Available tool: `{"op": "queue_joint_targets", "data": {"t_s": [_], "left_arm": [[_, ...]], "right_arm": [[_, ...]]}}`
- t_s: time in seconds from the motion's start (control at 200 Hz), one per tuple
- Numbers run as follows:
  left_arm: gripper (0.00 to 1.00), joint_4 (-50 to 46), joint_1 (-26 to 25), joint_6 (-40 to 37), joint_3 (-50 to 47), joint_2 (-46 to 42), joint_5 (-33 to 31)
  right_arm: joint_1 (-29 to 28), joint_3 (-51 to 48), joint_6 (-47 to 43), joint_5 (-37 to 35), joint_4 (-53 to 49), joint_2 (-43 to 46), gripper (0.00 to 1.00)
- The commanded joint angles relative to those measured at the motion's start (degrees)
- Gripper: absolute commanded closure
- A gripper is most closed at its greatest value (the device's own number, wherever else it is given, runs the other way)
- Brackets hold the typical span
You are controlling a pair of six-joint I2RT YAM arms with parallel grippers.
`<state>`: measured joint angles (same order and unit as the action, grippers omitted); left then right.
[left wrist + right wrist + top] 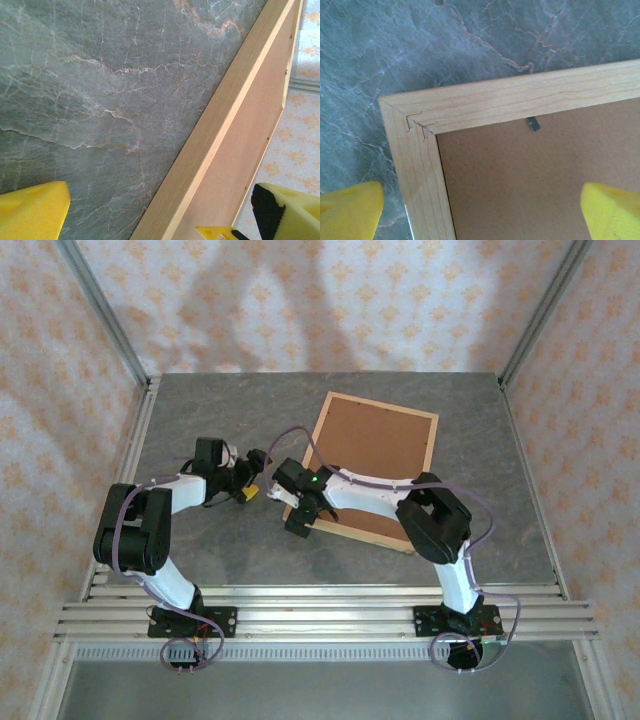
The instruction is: Put the photo into the frame
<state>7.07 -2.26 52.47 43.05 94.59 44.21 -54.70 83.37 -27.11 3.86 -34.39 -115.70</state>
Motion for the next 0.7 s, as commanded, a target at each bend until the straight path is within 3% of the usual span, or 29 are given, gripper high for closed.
{"op": "queue_joint_targets", "data": {"t_s": [0.0, 0.21, 0.345, 0.365, 0.38, 0.41, 0.42, 0.696], "left_arm": [[0.05, -0.84, -0.29, -0.26, 1.06, -0.19, 0.78], [0.05, -0.75, -0.15, -0.17, 0.79, -0.28, 0.71], [0.05, -0.67, -0.09, -0.04, 0.42, -0.98, 0.62], [0.05, -0.74, -0.11, -0.08, 0.42, -1.15, 0.62], [0.05, -0.82, -0.11, -0.13, 0.41, -1.20, 0.62], [0.05, -1.19, -0.11, -0.34, 0.39, -1.32, 0.49], [0.05, -1.29, -0.11, -0.39, 0.38, -1.33, 0.46], [0.05, -2.49, -0.04, -1.02, 0.46, -1.08, 1.11]], "right_arm": [[-0.15, 0.19, -0.86, -0.34, 0.08, -2.41, 0.00], [0.46, -2.72, 0.01, 1.49, 0.31, -3.85, 0.03], [1.04, -3.75, 0.86, 2.06, 0.50, -5.01, 0.14], [1.04, -3.95, 1.00, 2.14, 0.69, -5.13, 0.22], [1.12, -4.07, 1.01, 2.18, 0.86, -5.19, 0.38], [1.11, -4.57, 1.09, 2.06, 1.27, -5.18, 0.92], [1.16, -4.74, 1.10, 2.10, 1.41, -5.22, 1.00], [1.28, -4.96, -0.31, 4.14, 1.03, -4.09, 1.00]]}}
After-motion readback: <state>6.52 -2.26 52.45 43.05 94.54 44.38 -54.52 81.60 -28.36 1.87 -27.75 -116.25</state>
